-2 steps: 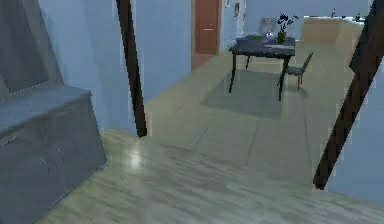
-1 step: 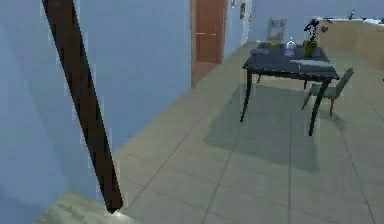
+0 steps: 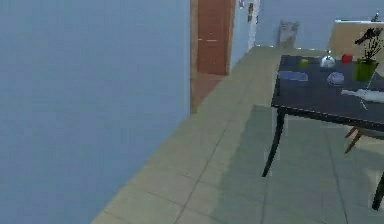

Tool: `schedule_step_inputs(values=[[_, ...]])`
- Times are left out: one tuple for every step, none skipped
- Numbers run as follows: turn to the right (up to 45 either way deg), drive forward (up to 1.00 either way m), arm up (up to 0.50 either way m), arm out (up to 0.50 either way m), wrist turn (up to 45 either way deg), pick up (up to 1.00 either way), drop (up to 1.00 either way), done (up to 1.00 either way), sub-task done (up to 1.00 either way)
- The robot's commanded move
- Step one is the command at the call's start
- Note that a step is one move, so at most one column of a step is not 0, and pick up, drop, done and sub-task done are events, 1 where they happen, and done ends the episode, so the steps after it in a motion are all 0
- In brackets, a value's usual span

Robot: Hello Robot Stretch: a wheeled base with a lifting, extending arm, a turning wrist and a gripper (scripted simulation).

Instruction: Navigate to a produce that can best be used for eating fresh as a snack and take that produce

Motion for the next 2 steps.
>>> schedule_step_inputs(values=[[0.0, 1.0, 0.0, 0.0, 0.0, 0.0, 0.0, 0.0, 0.0], [12.0, 0.0, 0.0, 0.0, 0.0, 0.0, 0.0, 0.0, 0.0]])
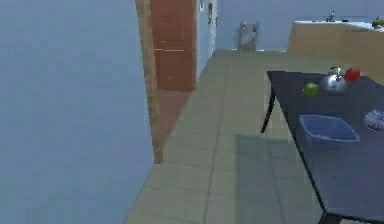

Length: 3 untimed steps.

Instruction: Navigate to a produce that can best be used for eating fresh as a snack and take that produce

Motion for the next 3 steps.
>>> schedule_step_inputs(values=[[0.0, 0.2, 0.0, 0.0, 0.0, 0.0, 0.0, 0.0, 0.0], [9.0, 0.0, 0.0, 0.0, 0.0, 0.0, 0.0, 0.0, 0.0], [0.0, 0.9, 0.0, 0.0, 0.0, 0.0, 0.0, 0.0, 0.0]])
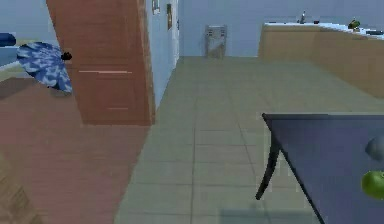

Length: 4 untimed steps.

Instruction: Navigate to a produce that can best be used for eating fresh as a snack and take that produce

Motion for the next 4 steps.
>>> schedule_step_inputs(values=[[-36.0, 0.0, 0.0, 0.0, 0.0, 0.0, 0.0, 0.0, 0.0], [45.0, 0.0, 0.0, 0.0, 0.0, 0.0, 0.0, 0.0, 0.0], [0.0, 1.0, 0.0, 0.0, 0.0, 0.0, 0.0, 0.0, 0.0], [18.0, 0.0, 0.0, 0.0, 0.0, 0.0, 0.0, 0.0, 0.0]])
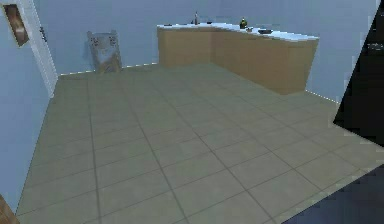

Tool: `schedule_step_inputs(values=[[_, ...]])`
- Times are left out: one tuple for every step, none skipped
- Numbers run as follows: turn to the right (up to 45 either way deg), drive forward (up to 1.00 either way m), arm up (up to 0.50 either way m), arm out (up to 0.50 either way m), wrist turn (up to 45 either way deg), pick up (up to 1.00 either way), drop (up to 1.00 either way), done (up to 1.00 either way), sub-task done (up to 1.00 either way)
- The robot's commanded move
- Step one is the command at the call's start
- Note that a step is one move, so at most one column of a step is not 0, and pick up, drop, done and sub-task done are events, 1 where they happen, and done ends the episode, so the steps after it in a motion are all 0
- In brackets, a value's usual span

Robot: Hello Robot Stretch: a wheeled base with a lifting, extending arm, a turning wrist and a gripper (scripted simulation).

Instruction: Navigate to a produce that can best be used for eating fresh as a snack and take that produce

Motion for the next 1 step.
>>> schedule_step_inputs(values=[[0.0, 0.0, 0.5, 0.0, 0.0, 0.0, 0.0, 0.0, 0.0]])
